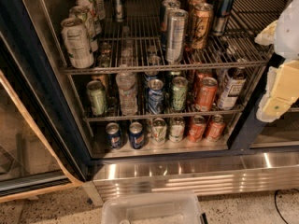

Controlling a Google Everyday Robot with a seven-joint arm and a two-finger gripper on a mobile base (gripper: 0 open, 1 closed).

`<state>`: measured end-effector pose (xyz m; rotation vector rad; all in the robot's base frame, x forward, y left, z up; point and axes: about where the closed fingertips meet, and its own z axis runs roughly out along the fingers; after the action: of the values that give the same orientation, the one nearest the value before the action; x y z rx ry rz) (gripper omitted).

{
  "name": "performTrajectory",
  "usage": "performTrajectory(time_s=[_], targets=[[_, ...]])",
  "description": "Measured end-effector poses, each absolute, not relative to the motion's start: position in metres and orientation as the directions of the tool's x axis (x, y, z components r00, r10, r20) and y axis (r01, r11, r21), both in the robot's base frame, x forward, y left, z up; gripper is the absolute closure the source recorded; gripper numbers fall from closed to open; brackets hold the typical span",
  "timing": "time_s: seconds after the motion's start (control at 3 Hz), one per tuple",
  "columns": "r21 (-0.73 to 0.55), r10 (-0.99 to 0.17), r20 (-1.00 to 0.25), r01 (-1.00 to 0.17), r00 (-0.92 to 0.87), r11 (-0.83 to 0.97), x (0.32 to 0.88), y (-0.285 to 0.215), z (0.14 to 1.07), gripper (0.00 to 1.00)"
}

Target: Pick 7up can from top shelf of fridge

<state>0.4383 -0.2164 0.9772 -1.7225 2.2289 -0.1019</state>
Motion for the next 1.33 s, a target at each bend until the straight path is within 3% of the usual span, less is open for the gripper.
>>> performTrajectory(time_s=[0.67,1.33], targets=[[-0.274,-0.946,-0.239,-0.919,-0.219,0.282,0.441,-0.207,0.980,0.00],[-0.278,-0.917,-0.369,-0.923,-0.151,0.264,0.437,-0.158,0.977,0.00]])
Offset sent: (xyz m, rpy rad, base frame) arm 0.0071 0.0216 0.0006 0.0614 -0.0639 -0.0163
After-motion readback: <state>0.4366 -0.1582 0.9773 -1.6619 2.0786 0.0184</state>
